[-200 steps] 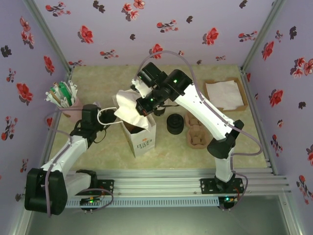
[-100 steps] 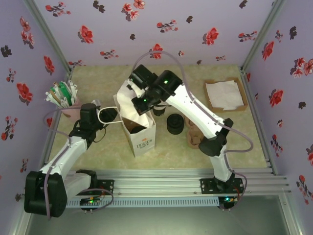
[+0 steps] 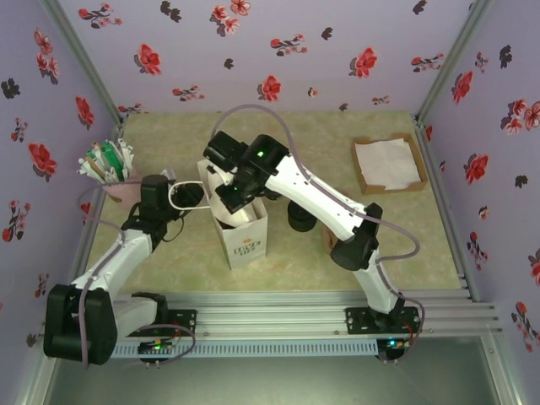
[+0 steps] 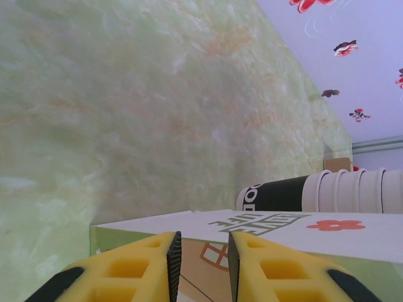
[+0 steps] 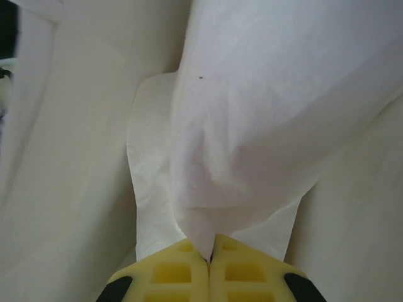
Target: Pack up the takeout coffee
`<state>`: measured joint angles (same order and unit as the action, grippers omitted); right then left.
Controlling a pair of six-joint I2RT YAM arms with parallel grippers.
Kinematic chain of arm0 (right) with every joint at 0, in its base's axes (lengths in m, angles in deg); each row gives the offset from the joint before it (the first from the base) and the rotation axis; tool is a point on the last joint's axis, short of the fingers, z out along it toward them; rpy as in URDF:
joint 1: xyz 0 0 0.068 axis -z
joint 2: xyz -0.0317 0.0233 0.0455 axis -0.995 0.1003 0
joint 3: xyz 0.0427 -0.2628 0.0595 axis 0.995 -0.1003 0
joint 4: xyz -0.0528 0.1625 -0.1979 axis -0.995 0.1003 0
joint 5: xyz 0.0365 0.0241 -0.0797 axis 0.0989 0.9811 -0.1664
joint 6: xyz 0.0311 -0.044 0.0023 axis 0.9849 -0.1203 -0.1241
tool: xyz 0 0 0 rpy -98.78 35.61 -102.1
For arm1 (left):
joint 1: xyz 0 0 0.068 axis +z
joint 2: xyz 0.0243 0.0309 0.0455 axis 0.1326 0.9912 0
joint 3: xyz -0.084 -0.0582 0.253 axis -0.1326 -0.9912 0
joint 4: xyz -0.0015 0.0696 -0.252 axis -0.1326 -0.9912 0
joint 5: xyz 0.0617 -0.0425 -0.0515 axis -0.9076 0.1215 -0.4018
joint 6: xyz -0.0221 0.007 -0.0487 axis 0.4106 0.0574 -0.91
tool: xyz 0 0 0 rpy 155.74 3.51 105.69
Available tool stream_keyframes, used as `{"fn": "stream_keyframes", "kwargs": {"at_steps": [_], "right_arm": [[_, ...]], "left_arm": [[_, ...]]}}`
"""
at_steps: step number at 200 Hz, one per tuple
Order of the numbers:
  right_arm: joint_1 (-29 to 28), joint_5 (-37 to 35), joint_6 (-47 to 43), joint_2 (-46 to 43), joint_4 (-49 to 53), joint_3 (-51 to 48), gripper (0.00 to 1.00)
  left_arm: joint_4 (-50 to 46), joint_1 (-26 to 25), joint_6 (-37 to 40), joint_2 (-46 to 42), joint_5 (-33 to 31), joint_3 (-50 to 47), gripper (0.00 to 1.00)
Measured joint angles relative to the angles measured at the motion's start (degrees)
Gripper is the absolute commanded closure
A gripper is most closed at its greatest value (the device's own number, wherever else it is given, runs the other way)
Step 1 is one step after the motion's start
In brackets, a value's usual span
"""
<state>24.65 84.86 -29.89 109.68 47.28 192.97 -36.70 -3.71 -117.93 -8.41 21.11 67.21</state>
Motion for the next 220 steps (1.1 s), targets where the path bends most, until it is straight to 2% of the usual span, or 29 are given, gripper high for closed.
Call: {"fn": "stream_keyframes", "kwargs": {"at_steps": [42,86,132,151,220], "right_arm": [[-0.22,-1.25,0.92,0.96,0.35,-0.79,1.0],[-0.92,-1.73,1.07,0.96,1.27,-0.79,1.0],[-1.53,-2.54,1.42,0.85,1.64,-0.81,0.74],[-1.6,-3.34,1.81,-0.11,1.75,-0.9,0.68],[-1.64,-6.05,2.58,-6.88,2.03,-0.61,0.56]], "left_arm": [[2.29,-0.02,0.0,4.13,1.01,2.49,0.7],[2.82,-0.09,0.0,4.44,1.44,3.63,0.69],[2.21,-0.09,0.02,3.93,1.44,3.72,0.59],[1.03,-0.09,0.17,2.16,1.42,3.78,0.54],[-6.03,2.25,0.68,-6.67,0.83,4.83,0.42]]}}
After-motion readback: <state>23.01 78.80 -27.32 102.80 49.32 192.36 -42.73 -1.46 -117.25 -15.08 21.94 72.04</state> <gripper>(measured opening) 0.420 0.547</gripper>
